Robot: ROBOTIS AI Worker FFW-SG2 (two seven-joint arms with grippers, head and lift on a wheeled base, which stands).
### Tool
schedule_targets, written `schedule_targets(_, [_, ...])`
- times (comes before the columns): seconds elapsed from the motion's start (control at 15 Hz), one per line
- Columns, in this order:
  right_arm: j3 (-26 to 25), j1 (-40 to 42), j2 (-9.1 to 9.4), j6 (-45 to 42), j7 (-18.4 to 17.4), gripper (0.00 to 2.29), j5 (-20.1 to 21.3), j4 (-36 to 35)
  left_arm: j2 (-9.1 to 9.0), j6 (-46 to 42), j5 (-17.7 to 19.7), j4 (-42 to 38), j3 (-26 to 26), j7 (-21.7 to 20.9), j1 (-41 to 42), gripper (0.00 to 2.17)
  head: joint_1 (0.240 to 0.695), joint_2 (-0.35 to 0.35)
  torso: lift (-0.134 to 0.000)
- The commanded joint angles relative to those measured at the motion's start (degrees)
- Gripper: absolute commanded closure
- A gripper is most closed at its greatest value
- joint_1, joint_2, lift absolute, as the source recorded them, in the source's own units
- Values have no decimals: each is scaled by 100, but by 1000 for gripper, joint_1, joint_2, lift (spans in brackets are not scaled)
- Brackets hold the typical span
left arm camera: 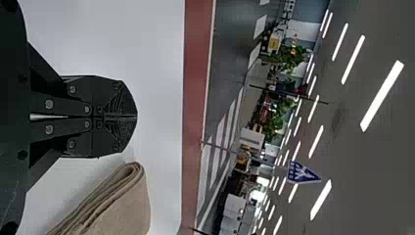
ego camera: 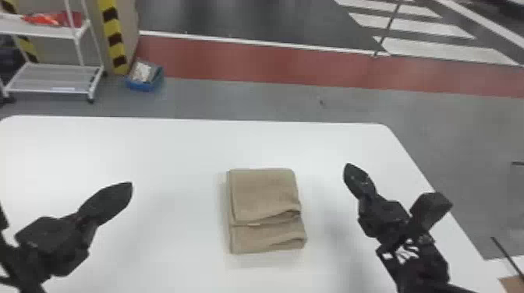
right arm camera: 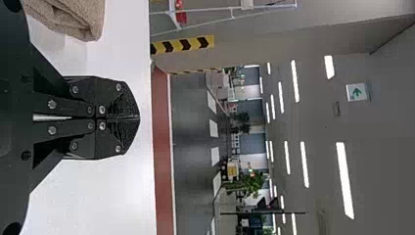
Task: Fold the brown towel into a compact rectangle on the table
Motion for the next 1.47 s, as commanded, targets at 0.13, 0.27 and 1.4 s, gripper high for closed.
schedule_targets(0.13, [371, -331, 14, 1181, -284, 2013, 429, 73, 45, -7, 301, 118, 69, -122, 2, 1727, 695, -157, -124])
schedule_targets(0.27, [511, -436, 14, 1778, -363, 2013, 552, 73, 36, -42, 310, 127, 78, -131, 2, 1727, 695, -144, -124])
schedule_targets(1.4, [1487, -102, 14, 2130, -591, 2013, 271, -516, 10, -218, 301, 109, 105, -157, 90, 1727, 695, -21, -124])
